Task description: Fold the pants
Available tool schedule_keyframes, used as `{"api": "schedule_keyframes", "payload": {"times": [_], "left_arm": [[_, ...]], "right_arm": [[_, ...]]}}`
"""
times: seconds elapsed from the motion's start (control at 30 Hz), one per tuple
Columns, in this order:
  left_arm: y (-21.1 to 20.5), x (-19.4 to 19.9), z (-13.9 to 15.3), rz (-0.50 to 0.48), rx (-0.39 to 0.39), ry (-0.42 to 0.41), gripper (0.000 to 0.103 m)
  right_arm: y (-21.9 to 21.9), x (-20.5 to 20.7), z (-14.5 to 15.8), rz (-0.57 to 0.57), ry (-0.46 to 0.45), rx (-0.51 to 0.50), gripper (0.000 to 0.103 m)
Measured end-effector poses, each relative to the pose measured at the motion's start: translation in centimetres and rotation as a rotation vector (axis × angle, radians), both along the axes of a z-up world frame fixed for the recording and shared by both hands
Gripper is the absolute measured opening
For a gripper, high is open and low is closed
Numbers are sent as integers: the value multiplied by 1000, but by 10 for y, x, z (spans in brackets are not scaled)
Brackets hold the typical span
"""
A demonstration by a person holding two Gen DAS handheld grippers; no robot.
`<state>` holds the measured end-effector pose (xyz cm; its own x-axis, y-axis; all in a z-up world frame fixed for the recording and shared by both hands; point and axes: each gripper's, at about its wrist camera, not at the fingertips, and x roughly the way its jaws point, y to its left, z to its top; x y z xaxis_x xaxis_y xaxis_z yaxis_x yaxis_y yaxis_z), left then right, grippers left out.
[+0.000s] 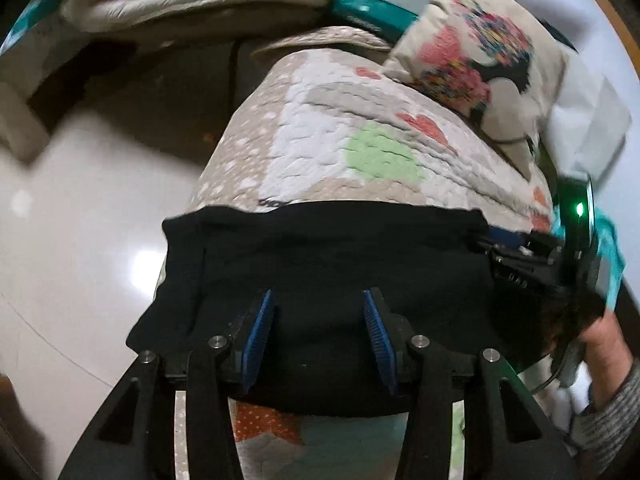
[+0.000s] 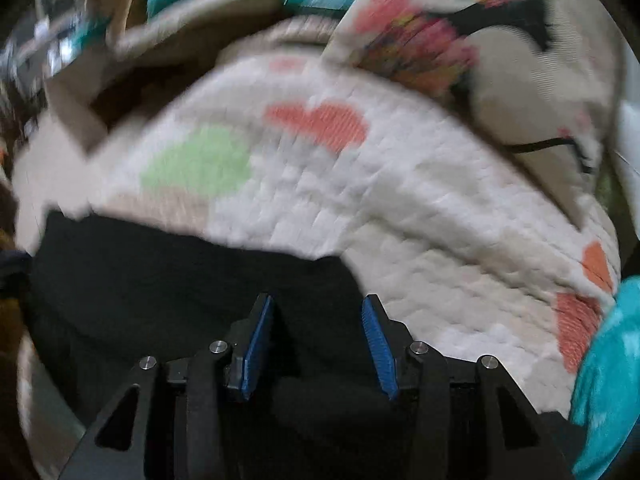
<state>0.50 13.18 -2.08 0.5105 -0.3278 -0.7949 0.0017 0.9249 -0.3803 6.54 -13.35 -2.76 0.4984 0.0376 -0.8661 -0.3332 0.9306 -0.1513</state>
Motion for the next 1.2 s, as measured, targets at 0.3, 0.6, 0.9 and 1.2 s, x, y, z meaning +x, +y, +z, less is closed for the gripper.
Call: {"api": "schedule_keyframes", "payload": {"times": [0.3,0.6,0.9,1.2], "left_arm": [[21,8,-8,78,-91,30,46],[37,13,-12,147,-94,37,46],[58,9,-20,258,-115,65,46],[77,1,-19,340,-104,60,49]], "right_arm": [[-8,40,22,-123,-70,-13,2],[-19,39,43,-243,-116,-26,33],[11,-41,24,-61,50,220,39],[-95,-116,4,-402,74,15,60]]}}
